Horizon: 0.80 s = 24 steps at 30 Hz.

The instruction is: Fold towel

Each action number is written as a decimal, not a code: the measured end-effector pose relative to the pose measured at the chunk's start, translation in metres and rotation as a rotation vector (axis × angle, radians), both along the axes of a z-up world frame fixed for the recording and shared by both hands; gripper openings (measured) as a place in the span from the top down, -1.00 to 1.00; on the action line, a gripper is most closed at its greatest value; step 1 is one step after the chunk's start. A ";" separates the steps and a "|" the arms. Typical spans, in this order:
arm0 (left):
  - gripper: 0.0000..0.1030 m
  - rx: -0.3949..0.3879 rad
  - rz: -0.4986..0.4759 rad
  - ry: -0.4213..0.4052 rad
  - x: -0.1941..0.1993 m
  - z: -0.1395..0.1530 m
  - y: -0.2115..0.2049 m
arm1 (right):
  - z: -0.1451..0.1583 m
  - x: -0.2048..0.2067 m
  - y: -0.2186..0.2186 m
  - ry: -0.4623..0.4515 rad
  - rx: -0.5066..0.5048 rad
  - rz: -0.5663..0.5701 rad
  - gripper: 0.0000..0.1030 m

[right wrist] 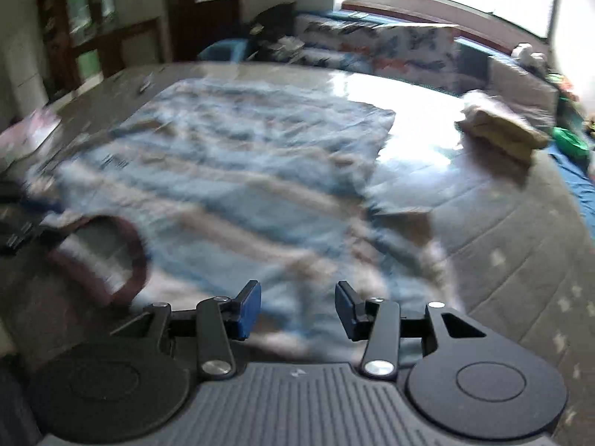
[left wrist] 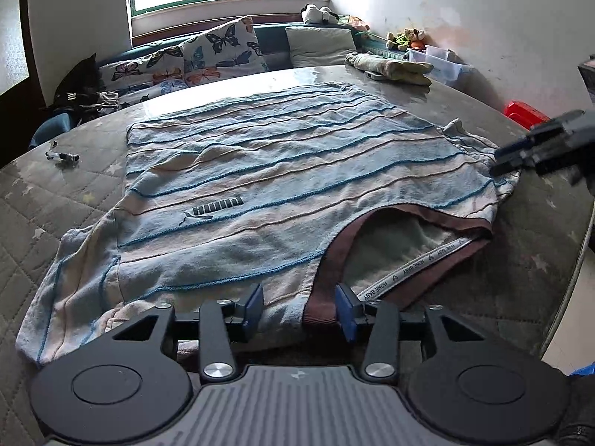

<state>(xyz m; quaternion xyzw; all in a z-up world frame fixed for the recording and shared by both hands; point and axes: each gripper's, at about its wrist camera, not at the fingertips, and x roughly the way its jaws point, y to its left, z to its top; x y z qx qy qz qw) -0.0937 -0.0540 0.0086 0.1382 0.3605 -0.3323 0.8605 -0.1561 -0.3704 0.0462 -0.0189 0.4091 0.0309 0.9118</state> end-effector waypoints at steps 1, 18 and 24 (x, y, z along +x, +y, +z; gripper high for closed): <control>0.10 -0.001 0.001 0.000 0.000 0.000 0.000 | -0.002 0.005 -0.007 -0.011 -0.011 -0.032 0.13; -0.15 -0.015 -0.023 -0.033 -0.004 0.013 -0.007 | -0.024 -0.022 -0.073 -0.017 0.049 -0.303 0.14; -0.16 0.012 0.004 -0.071 0.010 0.012 -0.014 | -0.012 -0.027 -0.058 -0.064 0.011 -0.289 0.92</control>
